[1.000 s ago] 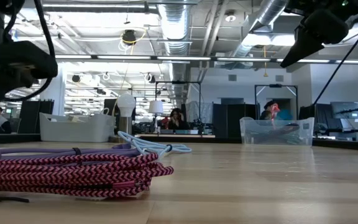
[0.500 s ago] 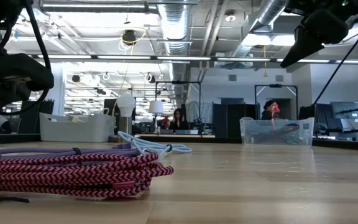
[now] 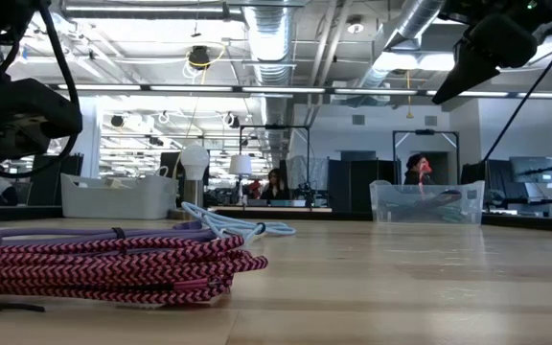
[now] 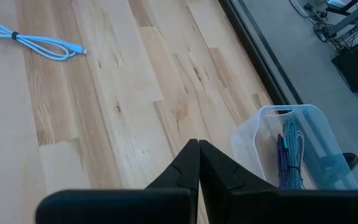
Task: Pick & Place USB Port
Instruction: Put the green charger cable into the gray bin, then put the light blue charger cable into the gray bin
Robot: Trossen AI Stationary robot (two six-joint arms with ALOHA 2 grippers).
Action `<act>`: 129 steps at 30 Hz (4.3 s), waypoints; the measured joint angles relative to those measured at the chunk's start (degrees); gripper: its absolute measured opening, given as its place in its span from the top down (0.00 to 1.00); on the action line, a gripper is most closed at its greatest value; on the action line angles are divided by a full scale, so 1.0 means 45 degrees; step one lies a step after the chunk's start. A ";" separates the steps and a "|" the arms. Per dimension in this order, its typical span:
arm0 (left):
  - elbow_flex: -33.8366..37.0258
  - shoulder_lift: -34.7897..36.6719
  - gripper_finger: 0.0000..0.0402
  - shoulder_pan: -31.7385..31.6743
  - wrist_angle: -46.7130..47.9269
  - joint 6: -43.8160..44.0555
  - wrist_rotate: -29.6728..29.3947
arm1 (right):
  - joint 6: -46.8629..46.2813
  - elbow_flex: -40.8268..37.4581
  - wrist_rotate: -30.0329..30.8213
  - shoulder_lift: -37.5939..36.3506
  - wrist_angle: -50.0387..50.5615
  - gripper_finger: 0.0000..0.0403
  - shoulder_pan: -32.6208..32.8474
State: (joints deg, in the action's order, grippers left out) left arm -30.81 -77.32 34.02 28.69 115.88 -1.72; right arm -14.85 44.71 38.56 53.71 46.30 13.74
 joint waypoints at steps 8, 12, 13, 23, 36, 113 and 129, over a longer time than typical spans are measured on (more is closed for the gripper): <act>-0.0318 -0.0083 0.98 0.0002 -0.0174 -0.1631 -0.1928 | 0.0090 0.0000 0.0001 0.0000 0.0003 1.00 -0.0005; -0.0996 -0.0034 0.97 -0.0058 -0.0265 -0.3083 -0.3686 | 0.0092 0.0000 0.0004 0.0000 0.0000 1.00 -0.0005; -0.1130 -0.0007 0.98 -0.0116 -0.0219 -0.3509 -0.4080 | 0.0087 0.0000 0.0005 0.0000 0.0002 1.00 -0.0005; -0.2167 0.1621 0.98 -0.2120 0.0855 -0.8784 -0.6699 | 0.0058 0.0000 0.0002 0.0000 0.0000 1.00 -0.0005; -0.2361 0.7529 0.98 -0.4988 0.3177 -1.5067 -1.1763 | 0.0053 0.0000 0.0055 0.0000 -0.0005 1.00 -0.0005; 0.3616 0.6384 0.92 -1.3284 -1.0267 -2.4699 0.0479 | 0.1767 0.0000 -0.0714 0.0000 -0.0799 1.00 -0.1457; 0.1800 0.1398 0.84 -0.6324 -1.1808 -2.1811 -0.2909 | 0.1768 0.0000 -0.2262 0.0000 -0.2715 1.00 -0.1394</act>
State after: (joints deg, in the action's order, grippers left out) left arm -22.71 -71.03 5.56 -24.45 17.73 -14.81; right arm -6.90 44.71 28.38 53.71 34.09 7.46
